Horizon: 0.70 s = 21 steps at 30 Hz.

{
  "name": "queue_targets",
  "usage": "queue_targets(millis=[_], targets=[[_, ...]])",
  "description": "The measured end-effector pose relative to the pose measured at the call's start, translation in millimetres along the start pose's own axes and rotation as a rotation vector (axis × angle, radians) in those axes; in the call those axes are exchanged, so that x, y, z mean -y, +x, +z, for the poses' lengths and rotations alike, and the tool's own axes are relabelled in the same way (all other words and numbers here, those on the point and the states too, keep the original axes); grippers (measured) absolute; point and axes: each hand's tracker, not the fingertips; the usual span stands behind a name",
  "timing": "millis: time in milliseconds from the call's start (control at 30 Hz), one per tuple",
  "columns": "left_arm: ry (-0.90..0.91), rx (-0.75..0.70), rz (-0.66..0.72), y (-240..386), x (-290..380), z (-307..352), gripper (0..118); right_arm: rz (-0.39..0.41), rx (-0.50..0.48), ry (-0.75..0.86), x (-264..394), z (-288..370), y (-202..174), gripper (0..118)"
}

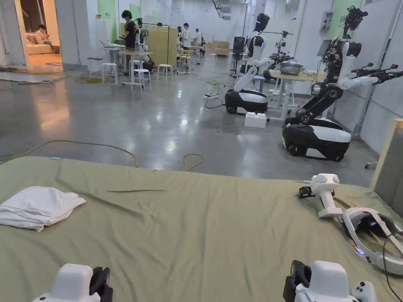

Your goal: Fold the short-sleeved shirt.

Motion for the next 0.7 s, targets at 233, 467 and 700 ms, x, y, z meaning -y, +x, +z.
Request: queue_targets(millis=[233,467,700], targets=[[0.103,-0.006,0.068,38,-22,2,9,0.012,0.009,0.028,-3,0,-3,0],[0.122,-0.005,0.058,33,-32,1,9,0.011,0.014,0.038,-2,2,-5,0],[0.134,-0.031,0.046,20,-39,2,9,0.014,0.011,0.04,-1,3,-10,0]])
